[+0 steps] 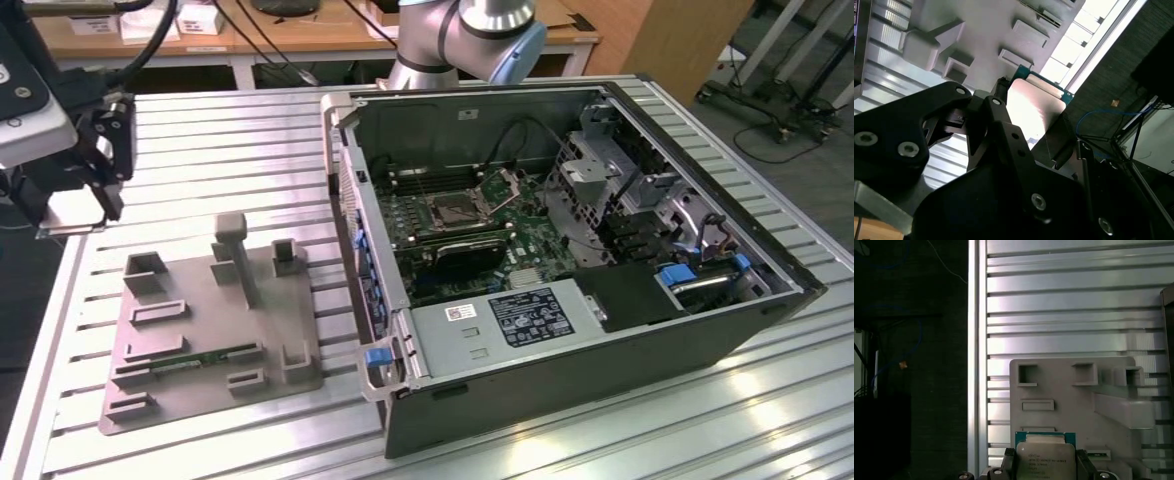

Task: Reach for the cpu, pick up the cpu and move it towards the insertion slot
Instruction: 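Pick up the cpu and move it towards the insertion slot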

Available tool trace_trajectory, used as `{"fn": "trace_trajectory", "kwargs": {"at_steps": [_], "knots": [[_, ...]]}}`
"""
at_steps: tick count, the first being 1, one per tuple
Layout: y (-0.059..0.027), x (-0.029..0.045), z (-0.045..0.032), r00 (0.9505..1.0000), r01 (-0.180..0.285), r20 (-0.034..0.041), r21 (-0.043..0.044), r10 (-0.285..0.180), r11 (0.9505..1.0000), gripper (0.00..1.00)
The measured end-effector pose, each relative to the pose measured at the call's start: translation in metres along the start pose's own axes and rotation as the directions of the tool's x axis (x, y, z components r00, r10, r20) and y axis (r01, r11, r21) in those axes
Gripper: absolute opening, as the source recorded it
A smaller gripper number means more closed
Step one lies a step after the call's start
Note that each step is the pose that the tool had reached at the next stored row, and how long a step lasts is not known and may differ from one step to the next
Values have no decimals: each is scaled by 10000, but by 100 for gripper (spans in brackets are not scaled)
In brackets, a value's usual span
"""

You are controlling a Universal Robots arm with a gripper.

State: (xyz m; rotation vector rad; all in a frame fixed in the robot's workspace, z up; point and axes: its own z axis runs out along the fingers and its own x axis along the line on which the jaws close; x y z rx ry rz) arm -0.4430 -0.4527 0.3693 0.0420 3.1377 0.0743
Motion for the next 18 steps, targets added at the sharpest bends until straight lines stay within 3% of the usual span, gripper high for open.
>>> {"fn": "trace_trajectory", "kwargs": {"at_steps": [10, 18], "knots": [[5, -1, -114, 10000, -24, 2, 0, 24, 10000, 55], [6, -49, -120, 10000, -28, 1, 0, 28, 10000, 55]]}}
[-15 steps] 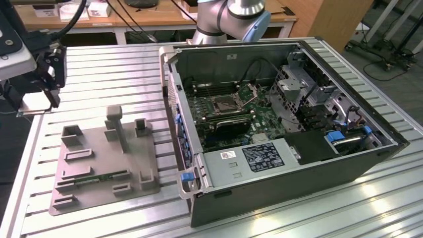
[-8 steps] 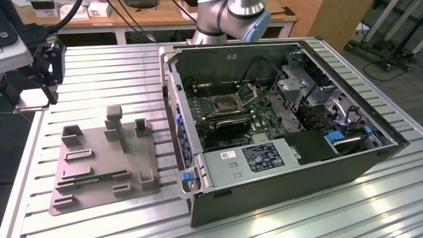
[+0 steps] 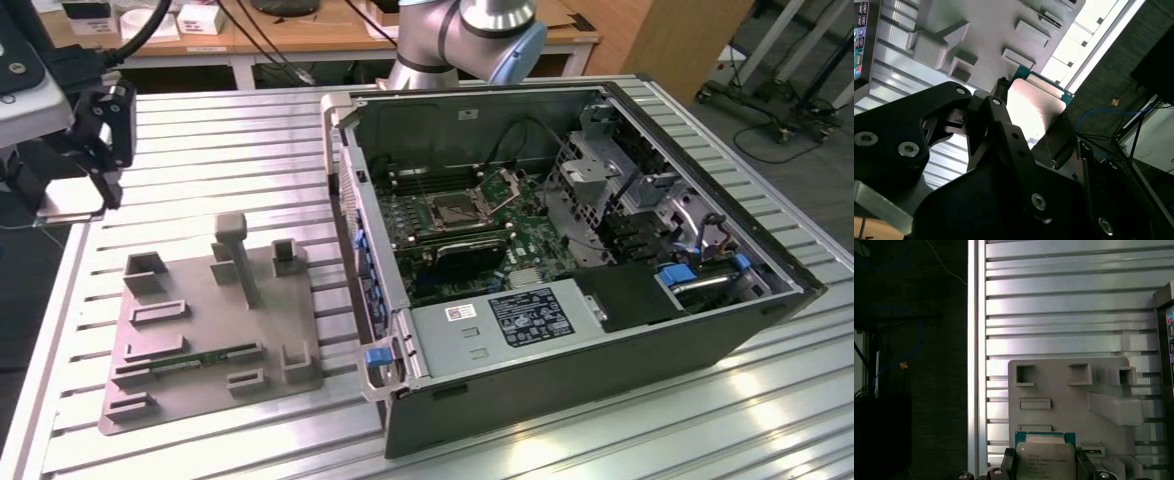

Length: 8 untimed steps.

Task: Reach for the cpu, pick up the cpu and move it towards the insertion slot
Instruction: 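Pick up the cpu and move it towards the insertion slot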

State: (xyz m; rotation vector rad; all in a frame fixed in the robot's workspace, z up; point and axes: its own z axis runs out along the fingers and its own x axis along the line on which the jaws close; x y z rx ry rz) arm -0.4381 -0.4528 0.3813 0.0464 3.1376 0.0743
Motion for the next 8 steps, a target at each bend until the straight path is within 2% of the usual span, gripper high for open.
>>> {"fn": "trace_trajectory", "kwargs": {"at_steps": [8], "knots": [[2, -128, 1, 10000, -4, 0, 0, 4, 10000, 55]]}}
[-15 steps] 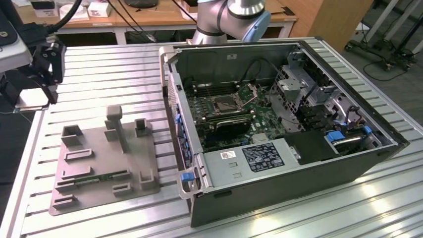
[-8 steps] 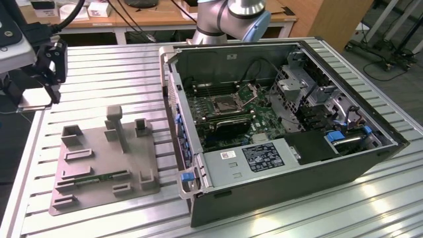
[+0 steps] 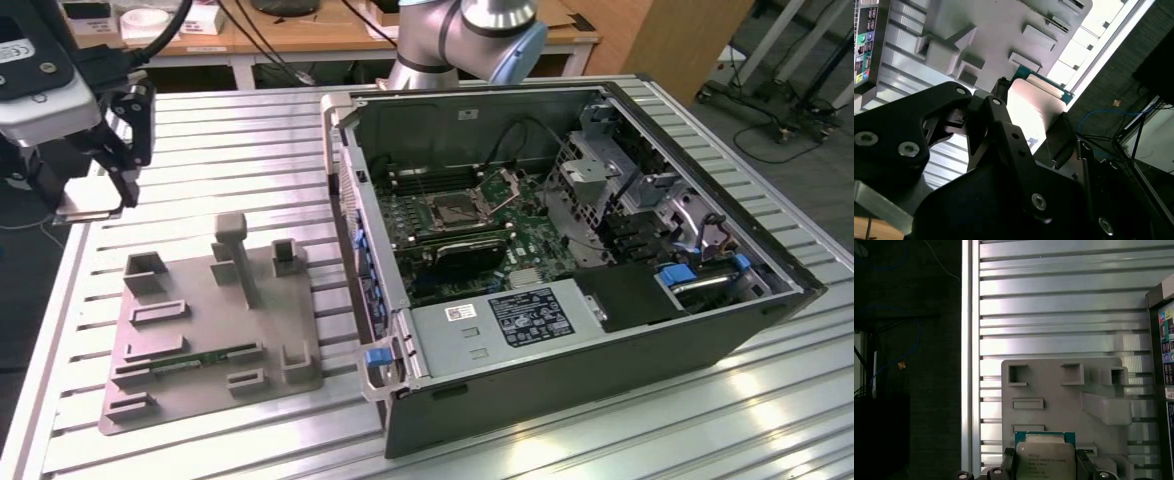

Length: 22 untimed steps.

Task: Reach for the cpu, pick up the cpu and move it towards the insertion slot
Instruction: 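Pick up the cpu and move it towards the insertion slot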

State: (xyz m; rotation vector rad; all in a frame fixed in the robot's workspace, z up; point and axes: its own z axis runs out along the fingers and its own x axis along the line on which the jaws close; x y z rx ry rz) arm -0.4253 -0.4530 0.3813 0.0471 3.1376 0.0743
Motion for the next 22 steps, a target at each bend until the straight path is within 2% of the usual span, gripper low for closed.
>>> {"fn": "trace_trajectory", "kwargs": {"at_steps": [5, 22], "knots": [[0, -64, 1, 10000, -4, 0, -1, 4, 10000, 55], [0, -69, -3, 10000, -4, 0, -1, 4, 10000, 55]]}}
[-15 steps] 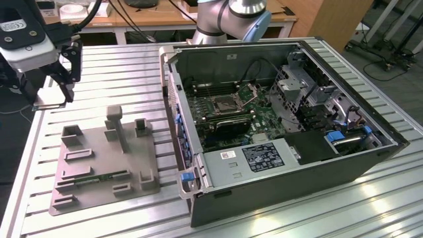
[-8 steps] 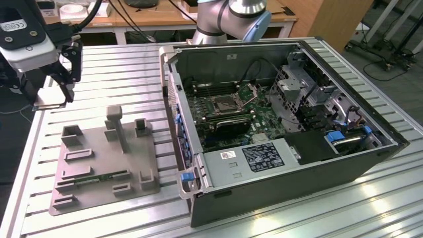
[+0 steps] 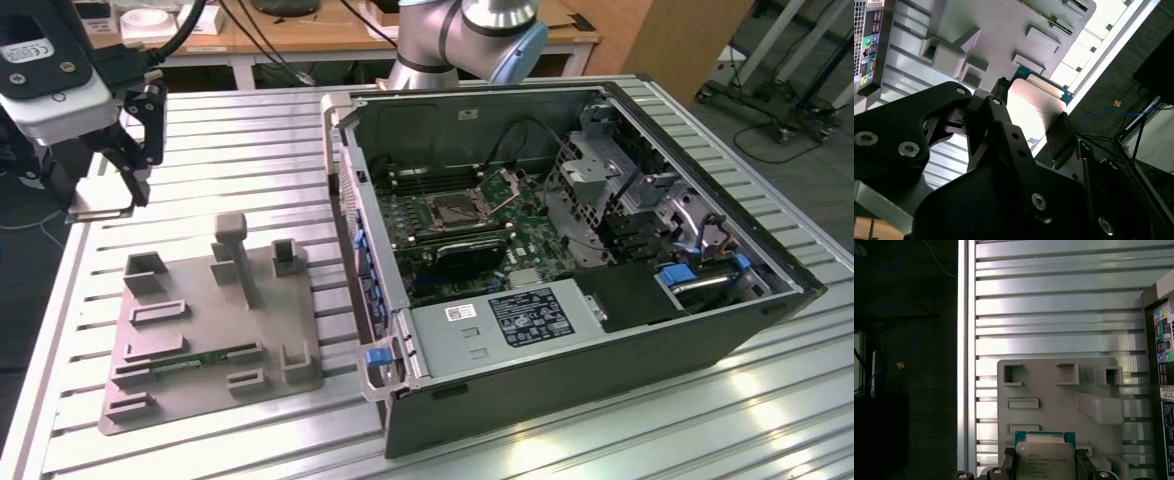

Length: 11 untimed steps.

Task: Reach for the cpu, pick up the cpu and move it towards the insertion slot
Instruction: 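Pick up the cpu and move it towards the insertion slot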

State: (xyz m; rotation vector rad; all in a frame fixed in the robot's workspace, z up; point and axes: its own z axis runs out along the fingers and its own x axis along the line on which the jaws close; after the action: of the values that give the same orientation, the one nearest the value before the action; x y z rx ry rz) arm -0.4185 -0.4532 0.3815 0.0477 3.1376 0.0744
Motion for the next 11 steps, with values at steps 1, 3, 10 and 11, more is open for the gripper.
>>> {"fn": "trace_trajectory", "kwargs": {"at_steps": [1, 3, 10, 11], "knots": [[0, 0, -7, 10000, 0, -2, 1, 0, 10000, 55], [2, 0, -32, 10000, -1, -2, 2, 1, 10000, 55], [7, 0, -155, 10000, 0, -1, 0, 0, 10000, 55], [8, 0, -171, 10000, 0, 0, -1, 0, 10000, 55]]}}
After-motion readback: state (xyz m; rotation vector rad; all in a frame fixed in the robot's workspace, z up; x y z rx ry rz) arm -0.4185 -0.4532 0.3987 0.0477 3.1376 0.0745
